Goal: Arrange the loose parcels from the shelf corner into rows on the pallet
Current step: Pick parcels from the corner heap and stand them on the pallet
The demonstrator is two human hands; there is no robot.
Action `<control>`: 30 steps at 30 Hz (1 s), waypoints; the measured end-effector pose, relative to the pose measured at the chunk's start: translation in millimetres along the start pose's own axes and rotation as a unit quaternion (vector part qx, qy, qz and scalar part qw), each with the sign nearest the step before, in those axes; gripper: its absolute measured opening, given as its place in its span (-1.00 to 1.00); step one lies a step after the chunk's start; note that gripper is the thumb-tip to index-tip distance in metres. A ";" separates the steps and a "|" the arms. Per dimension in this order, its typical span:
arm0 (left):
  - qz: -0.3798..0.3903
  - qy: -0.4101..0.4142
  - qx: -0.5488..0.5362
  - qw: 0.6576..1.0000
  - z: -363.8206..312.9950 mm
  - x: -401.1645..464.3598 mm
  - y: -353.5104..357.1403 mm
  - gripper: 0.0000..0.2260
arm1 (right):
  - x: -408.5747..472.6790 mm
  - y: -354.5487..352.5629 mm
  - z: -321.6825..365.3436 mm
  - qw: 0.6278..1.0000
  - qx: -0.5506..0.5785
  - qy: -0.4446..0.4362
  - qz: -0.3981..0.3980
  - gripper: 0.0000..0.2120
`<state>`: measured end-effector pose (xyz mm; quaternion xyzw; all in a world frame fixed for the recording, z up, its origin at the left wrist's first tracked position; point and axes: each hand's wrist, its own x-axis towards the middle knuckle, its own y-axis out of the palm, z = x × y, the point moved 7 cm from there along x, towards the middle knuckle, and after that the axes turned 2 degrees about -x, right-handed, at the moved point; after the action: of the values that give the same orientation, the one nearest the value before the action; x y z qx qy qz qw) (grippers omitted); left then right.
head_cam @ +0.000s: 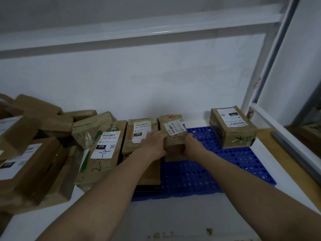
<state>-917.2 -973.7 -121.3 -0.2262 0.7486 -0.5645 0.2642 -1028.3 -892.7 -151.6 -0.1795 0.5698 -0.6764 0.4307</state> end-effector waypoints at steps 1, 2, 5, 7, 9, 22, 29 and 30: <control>0.010 -0.002 0.003 1.000 -1.0 0.8 -1.3 -0.36 | -1.9 -3.1 0.6 1.000 -0.008 -0.007 0.006 -0.60; 0.021 -0.005 0.005 1.000 -1.7 1.1 -3.0 -0.36 | -4.8 -7.9 2.3 1.000 -0.009 -0.014 0.007 -0.62; 0.020 -0.016 -0.004 1.000 -1.1 -1.3 -13.0 -0.38 | -15.1 -30.9 14.8 0.997 -0.039 -0.063 -0.034 -0.59; -0.010 -0.020 -0.003 1.000 2.5 -8.4 -24.5 -0.42 | -21.8 -45.9 27.6 0.989 -0.070 -0.102 -0.079 -0.60; -0.041 -0.044 -0.004 0.998 13.3 -21.0 -37.7 -0.50 | -27.1 -53.5 44.2 0.983 -0.081 -0.139 -0.093 -0.63; -0.166 -0.237 0.055 0.956 128.3 -181.0 -75.4 -0.83 | -93.5 1.6 229.0 0.914 -0.061 -0.397 -0.066 -0.73; -0.146 -0.287 0.024 0.947 187.8 -256.2 -71.4 -0.74 | -145.1 37.5 294.8 0.895 -0.051 -0.441 -0.033 -0.70; -0.153 -0.298 0.011 0.942 199.1 -268.5 -74.8 -0.69 | -151.5 40.6 306.1 0.894 -0.052 -0.444 -0.029 -0.68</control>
<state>-581.1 -966.5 -55.9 -0.4931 0.5856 -0.5135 0.3877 -702.8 -961.2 -64.0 -0.4998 0.3481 -0.5082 0.6090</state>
